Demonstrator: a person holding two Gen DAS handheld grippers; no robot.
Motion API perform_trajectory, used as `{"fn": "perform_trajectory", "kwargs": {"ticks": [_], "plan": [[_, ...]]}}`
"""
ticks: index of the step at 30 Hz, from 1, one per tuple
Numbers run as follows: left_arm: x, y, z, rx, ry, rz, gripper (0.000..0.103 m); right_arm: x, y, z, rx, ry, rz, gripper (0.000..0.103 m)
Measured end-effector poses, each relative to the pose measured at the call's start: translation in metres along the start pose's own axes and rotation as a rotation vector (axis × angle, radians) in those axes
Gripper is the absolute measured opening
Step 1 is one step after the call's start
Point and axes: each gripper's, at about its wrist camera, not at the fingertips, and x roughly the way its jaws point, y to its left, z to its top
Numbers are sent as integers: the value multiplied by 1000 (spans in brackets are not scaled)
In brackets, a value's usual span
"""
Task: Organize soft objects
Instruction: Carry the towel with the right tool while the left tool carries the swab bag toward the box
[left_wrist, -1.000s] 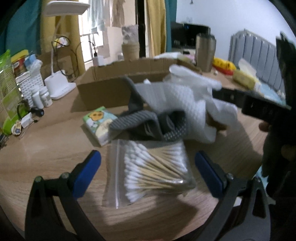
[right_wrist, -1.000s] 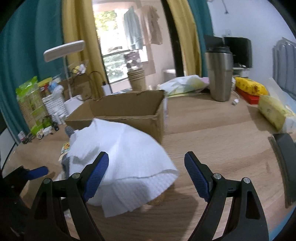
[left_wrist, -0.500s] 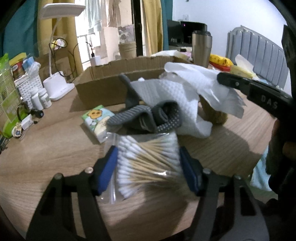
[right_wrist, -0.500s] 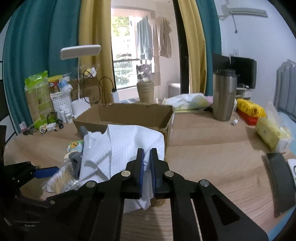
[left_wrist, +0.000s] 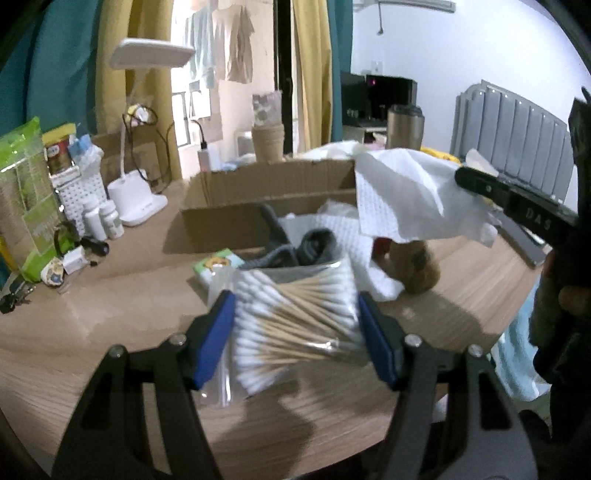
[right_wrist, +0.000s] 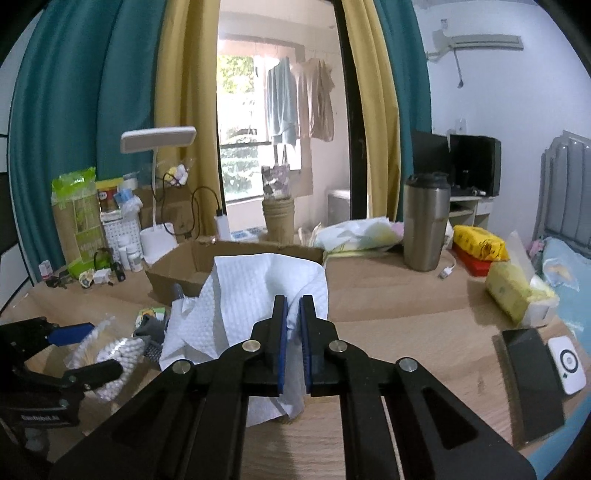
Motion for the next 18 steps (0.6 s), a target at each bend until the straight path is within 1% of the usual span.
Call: {"fn": "perform_trajectory", "kwargs": {"ticks": [7,15,18], "plan": [[-28,5,13,-9,-82,1,68,-8,-2,8,-6,-30,-8,8],[-35,20,27,-39,-129,23,68,-10,-2,20,-11,-62,-11,8],[-35,26,32,-29,-144,47,68,-10,-4,26,-11,-79,-16,8]]}}
